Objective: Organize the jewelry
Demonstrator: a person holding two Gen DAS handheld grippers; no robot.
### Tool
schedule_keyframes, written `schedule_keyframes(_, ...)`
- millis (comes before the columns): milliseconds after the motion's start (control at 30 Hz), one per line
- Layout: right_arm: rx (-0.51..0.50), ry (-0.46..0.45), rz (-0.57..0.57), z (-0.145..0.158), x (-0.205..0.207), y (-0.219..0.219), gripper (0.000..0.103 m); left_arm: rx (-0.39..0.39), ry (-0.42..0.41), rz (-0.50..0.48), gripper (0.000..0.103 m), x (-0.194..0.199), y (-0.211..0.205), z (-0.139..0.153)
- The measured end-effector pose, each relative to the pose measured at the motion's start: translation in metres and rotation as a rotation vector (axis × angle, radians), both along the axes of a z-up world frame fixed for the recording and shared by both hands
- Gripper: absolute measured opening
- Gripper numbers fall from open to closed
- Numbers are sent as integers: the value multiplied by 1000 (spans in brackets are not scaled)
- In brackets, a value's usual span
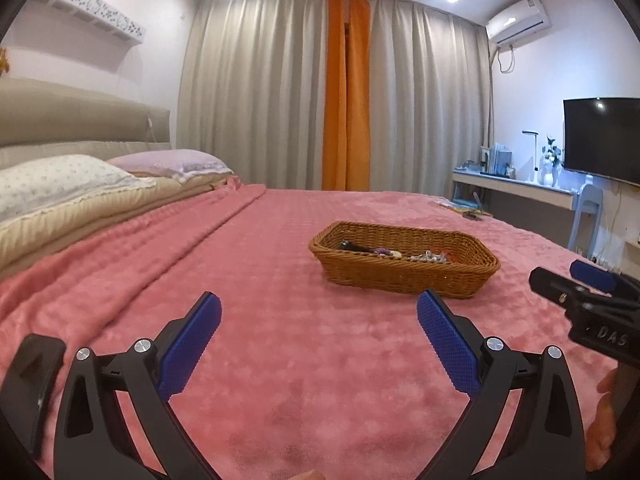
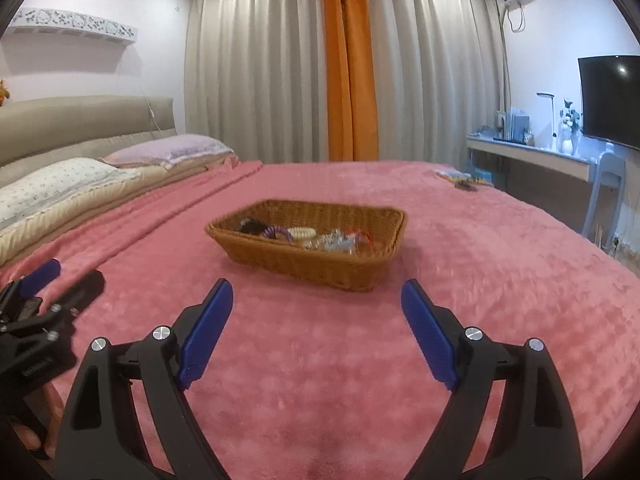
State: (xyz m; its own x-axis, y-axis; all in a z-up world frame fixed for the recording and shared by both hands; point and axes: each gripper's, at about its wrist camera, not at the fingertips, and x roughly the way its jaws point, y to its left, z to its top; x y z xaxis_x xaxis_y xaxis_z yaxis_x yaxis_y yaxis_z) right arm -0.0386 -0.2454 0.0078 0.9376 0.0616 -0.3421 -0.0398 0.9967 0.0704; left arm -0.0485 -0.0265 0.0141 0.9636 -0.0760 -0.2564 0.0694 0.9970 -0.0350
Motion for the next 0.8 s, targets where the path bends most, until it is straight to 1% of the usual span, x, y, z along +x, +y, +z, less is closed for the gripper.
schedule_keyframes(167, -25, -11, -14, -4, -4, 3, 82, 8, 4, 7, 95, 0, -2, -2)
schedule_keyframes(367, -61, -16, -9, -5, -5, 9, 83, 34, 4, 14, 95, 1, -8, -3)
schedule_keyframes(433, -59, -12, -9, -7, -4, 9, 87, 35, 5, 15, 95, 1, -9, -3)
schedule_keyframes(800, -25, 17, -2, -9, 2, 2, 87, 33, 15, 15, 95, 1, -9, -4)
